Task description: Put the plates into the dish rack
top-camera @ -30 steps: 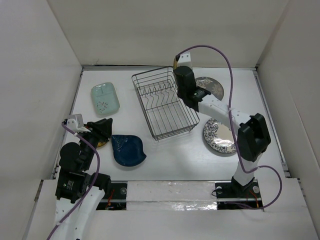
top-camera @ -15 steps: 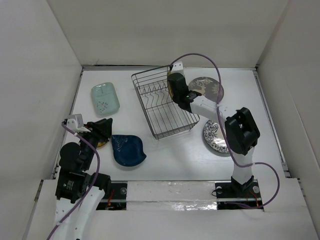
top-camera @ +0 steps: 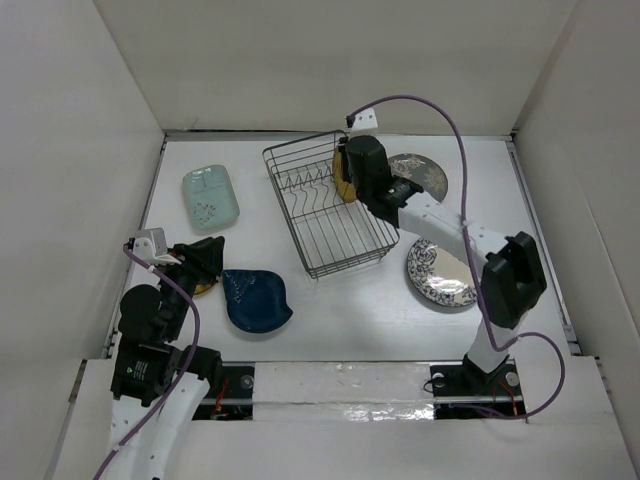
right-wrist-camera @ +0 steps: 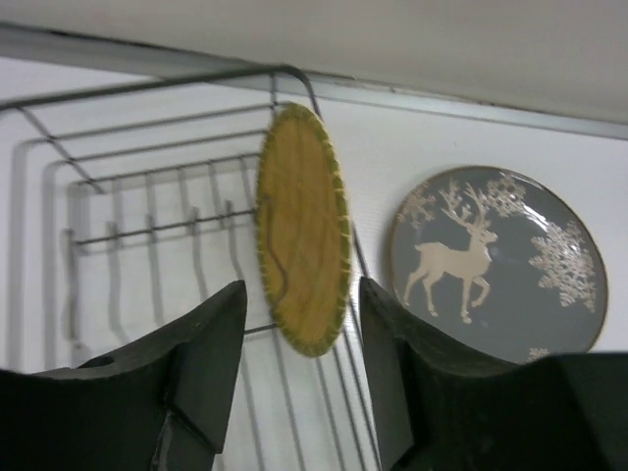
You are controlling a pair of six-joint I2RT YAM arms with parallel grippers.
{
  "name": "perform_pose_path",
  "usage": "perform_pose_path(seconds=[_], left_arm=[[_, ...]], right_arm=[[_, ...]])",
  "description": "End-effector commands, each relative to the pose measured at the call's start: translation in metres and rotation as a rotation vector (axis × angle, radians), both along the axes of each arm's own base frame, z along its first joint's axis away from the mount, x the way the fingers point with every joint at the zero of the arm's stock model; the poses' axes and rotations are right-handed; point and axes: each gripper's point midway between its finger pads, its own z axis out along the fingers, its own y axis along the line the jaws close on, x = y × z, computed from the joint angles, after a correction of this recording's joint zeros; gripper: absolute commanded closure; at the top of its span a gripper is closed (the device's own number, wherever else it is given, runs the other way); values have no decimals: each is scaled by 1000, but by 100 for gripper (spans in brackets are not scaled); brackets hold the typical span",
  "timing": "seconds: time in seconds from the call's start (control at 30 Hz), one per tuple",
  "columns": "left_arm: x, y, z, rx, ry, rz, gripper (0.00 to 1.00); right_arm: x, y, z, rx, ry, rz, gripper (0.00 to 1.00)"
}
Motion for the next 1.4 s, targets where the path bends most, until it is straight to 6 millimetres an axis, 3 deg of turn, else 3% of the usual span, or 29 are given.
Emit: perform_pose_path(seconds=[0.0,0.07,0.17,0.27,0.3,0.37,0.4,0.43,0.5,0.53,0.6,0.7,0.73,0.77,0.9,1.17,1.27,1.37], left_arm=[[3,-1,3,-9,-14,3,75],[5,5,4,-9,-12,33,81],[5,7,4,-10,-14,44,97],[5,8,3,-11,-9,51,100],[5,7,4,-13,-10,50,100],[5,7,4,-13,-12,49,100],[5,8,4,-13,-12,50,99],[5,8,4,-13,-12,52,98],[3,8,6,-17,-20,50,94],[2,8,7,-17,-27,50,92],[0,9,9,-21,-35,52,90],[-1,8,10,-21,-40,46,88],[-1,8,9,-20,-38,46,87],[0,8,9,-19,-39,44,87],[-3,7,11,-20,-51,38,86],[-5,6,14,-19,-64,26,85],[-6,6,16,-20,-73,26,85],[-7,6,17,-21,-77,26,85]], right_arm=[[-42,44,61,132,-80,199,69],[-73,82,54,181,-27,404,98],[-124,137,22,216,104,690,100],[-171,177,-7,180,196,907,99],[-182,182,-20,142,244,945,89],[-192,195,-25,90,256,996,72],[-196,197,-48,44,315,1009,57],[-204,203,-55,33,343,1048,51],[-206,207,-66,-14,382,1087,40],[-211,213,-83,-36,422,1107,37],[-220,214,-100,-84,480,1141,31],[-216,221,-133,-166,551,1140,25],[-214,220,-130,-179,546,1137,24],[-212,220,-146,-205,572,1125,23],[-204,219,-173,-260,619,1085,20],[-210,225,-205,-277,712,1125,21],[-222,228,-213,-251,753,1178,27],[-233,229,-215,-227,788,1228,40]])
